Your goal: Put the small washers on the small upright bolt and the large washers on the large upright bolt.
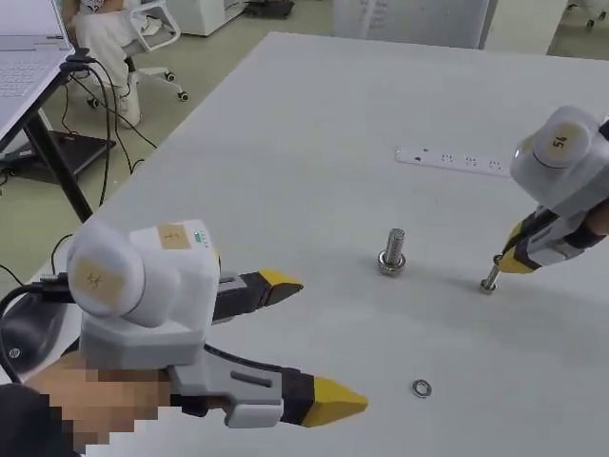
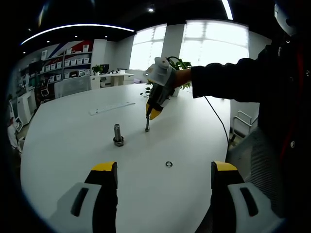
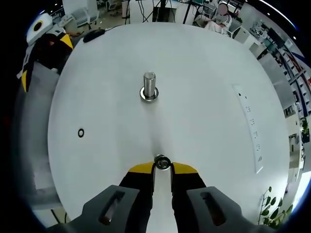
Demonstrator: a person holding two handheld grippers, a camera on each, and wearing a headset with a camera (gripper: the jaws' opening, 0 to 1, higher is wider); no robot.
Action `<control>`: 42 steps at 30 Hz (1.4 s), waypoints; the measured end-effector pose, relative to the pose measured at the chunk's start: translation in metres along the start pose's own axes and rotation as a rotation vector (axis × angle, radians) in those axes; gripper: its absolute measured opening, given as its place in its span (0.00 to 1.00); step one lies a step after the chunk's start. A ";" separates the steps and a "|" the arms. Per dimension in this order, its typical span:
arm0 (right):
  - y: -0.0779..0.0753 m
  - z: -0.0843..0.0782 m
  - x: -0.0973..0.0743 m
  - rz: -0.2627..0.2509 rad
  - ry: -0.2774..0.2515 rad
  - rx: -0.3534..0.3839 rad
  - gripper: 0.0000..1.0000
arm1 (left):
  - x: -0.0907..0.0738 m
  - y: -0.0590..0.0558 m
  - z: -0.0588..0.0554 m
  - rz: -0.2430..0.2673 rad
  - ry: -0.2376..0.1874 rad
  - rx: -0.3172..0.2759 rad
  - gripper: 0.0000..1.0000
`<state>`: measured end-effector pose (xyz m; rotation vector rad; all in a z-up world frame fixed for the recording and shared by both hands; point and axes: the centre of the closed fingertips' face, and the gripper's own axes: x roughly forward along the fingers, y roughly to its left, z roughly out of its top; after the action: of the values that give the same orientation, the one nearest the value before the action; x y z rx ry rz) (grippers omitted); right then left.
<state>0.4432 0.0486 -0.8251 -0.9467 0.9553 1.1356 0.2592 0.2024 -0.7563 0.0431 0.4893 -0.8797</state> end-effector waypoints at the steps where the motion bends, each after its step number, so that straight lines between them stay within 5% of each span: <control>1: 0.000 0.000 0.001 0.000 0.001 -0.001 0.14 | 0.000 0.000 0.000 0.000 0.000 -0.001 0.79; 25: 0.010 -0.013 0.033 0.030 0.033 0.016 0.14 | -0.001 0.002 -0.003 0.009 0.009 -0.007 0.79; 42: 0.011 -0.016 0.038 0.030 0.030 0.025 0.14 | -0.001 0.003 -0.005 0.009 0.011 -0.010 0.79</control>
<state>0.4367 0.0464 -0.8671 -0.9344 1.0083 1.1350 0.2588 0.2056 -0.7610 0.0413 0.5038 -0.8688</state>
